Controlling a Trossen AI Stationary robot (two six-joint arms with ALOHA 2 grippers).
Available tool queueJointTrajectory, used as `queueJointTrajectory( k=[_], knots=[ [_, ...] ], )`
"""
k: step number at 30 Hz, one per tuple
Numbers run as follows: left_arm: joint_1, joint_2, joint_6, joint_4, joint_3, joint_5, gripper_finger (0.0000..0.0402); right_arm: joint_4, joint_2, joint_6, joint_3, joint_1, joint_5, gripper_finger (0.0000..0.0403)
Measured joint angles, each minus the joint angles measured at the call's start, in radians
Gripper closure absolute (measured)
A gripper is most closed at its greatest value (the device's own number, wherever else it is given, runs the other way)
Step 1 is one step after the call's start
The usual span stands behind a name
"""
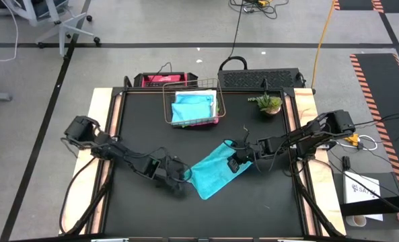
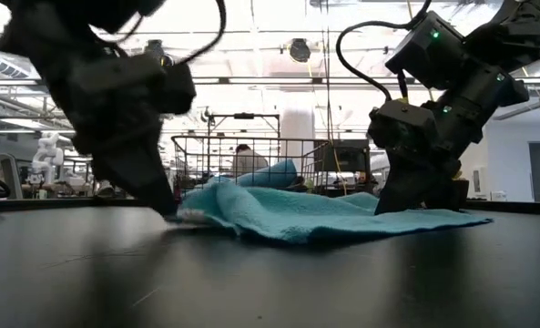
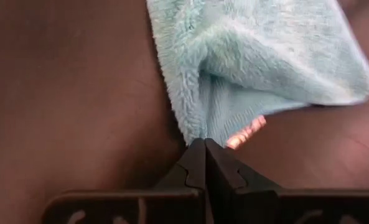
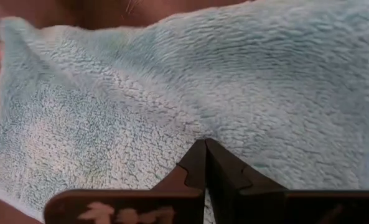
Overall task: Fold microfiber towels
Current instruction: Fold the light blue microfiber cloth in quarters
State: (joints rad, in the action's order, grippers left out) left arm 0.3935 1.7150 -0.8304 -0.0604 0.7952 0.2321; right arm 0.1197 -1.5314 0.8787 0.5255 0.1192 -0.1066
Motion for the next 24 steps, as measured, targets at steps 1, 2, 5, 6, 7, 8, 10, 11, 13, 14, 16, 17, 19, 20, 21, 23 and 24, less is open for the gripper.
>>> queueJointTrajectory(
  k=[1, 2, 5, 6, 7, 8, 10, 11, 13, 14, 16, 17, 19, 20, 21, 23, 24],
  knots=[
    [0.008, -0.018, -0.008, -0.02, 0.0, 0.0, 0.04, 0.002, 0.0, 0.0, 0.0, 0.0, 0.001, 0.0403],
    [0.018, -0.037, -0.021, -0.04, 0.0, 0.002, 0.04, 0.002, -0.001, 0.0, 0.0, 0.0, 0.001, 0.0403],
    [0.048, -0.106, -0.037, -0.128, -0.002, 0.001, 0.04, 0.018, -0.001, 0.0, -0.001, 0.0, 0.002, 0.0403],
    [0.058, -0.126, -0.039, -0.14, -0.002, -0.004, 0.04, 0.016, -0.001, 0.0, -0.001, 0.0, 0.002, 0.0403],
    [0.068, -0.153, -0.04, -0.165, -0.002, -0.004, 0.04, 0.02, -0.001, 0.0, -0.001, 0.0, 0.002, 0.0403],
    [0.076, -0.179, -0.043, -0.195, -0.002, -0.002, 0.04, 0.026, -0.001, 0.0, -0.002, 0.0, 0.002, 0.0403],
    [0.094, -0.223, -0.055, -0.226, -0.001, 0.009, 0.04, 0.029, -0.002, -0.001, -0.002, 0.0, 0.002, 0.0403],
    [0.104, -0.24, -0.065, -0.25, 0.0, 0.022, 0.04, 0.035, -0.002, 0.0, -0.002, 0.0, 0.002, 0.0403],
    [0.119, -0.271, -0.081, -0.285, -0.001, 0.072, 0.04, 0.037, -0.002, 0.0, -0.002, 0.0, 0.002, 0.0403],
    [0.123, -0.281, -0.093, -0.278, -0.001, 0.101, 0.0399, 0.037, -0.002, 0.0, -0.002, 0.0, 0.002, 0.0403],
    [0.124, -0.291, -0.108, -0.275, 0.0, 0.154, 0.0395, 0.038, -0.002, 0.0, -0.002, 0.0, 0.002, 0.0403],
    [0.123, -0.291, -0.113, -0.272, 0.0, 0.172, 0.0393, 0.038, -0.002, 0.0, -0.002, 0.0, 0.002, 0.0403],
    [0.121, -0.29, -0.115, -0.263, 0.0, 0.191, 0.039, 0.039, -0.002, 0.0, -0.002, 0.0, 0.002, 0.0403],
    [0.118, -0.287, -0.115, -0.26, 0.0, 0.198, 0.0389, 0.038, -0.002, 0.0, -0.002, 0.0, 0.002, 0.0403],
    [0.114, -0.281, -0.115, -0.252, 0.0, 0.207, 0.0388, 0.039, -0.002, 0.0, -0.002, 0.0, 0.002, 0.0403],
    [0.104, -0.274, -0.115, -0.249, -0.001, 0.225, 0.0389, 0.045, -0.003, 0.0, -0.003, 0.0, 0.002, 0.0403],
    [0.097, -0.274, -0.115, -0.249, -0.001, 0.24, 0.0391, 0.046, -0.003, 0.0, -0.003, 0.0, 0.003, 0.0403]
  ],
)
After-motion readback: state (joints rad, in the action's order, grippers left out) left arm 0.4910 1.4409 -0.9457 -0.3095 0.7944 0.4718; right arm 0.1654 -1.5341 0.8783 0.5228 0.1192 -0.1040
